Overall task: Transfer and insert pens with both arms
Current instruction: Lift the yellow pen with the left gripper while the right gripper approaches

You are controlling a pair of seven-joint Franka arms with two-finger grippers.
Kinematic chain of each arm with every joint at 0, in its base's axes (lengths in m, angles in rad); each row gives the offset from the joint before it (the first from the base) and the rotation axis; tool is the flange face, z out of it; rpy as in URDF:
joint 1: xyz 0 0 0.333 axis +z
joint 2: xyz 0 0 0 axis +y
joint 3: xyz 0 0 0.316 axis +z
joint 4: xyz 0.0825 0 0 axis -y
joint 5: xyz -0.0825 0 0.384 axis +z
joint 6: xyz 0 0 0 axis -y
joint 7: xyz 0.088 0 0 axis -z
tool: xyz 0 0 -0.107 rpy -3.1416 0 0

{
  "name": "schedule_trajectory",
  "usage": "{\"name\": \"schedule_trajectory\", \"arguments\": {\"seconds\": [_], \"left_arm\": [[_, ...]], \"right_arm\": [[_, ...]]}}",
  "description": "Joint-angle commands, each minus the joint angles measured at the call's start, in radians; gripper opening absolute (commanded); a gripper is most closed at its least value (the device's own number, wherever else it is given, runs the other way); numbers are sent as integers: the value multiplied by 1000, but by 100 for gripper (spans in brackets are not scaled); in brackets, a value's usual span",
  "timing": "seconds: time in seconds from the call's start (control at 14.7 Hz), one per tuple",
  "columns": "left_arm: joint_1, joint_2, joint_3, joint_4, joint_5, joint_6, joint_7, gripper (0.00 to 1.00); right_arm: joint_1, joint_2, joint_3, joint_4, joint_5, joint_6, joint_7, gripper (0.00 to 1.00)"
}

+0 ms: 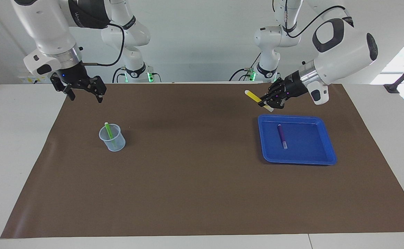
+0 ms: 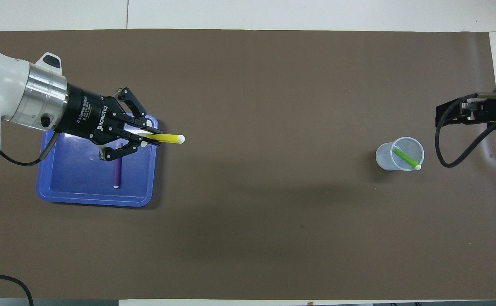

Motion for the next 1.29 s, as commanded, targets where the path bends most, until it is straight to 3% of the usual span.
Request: {"name": "schedule_trajectory", "arguments": {"seconds": [0.0,0.14,0.61,1.02,1.22], "left_arm": [[-45,-76,3,-125,-91,82,-58,0],[-73,-129,3,-207,-173,152,-64,0],[-147,-218,3,-347,-302,303,-64,0],[-219,-248,1,-393,-345,425,-128,0],[-255,-254,3,-406,-376,490,-157,0]], "right_arm": [[-9,5,4,26,2,-34,11,100],[-9,-13,47,24,44,-66,11,100],[-9,-24,104,3,531,3,132,100],[-7,-42,309,-75,605,269,293,100],[-7,-36,359,-100,603,339,293,100]]}}
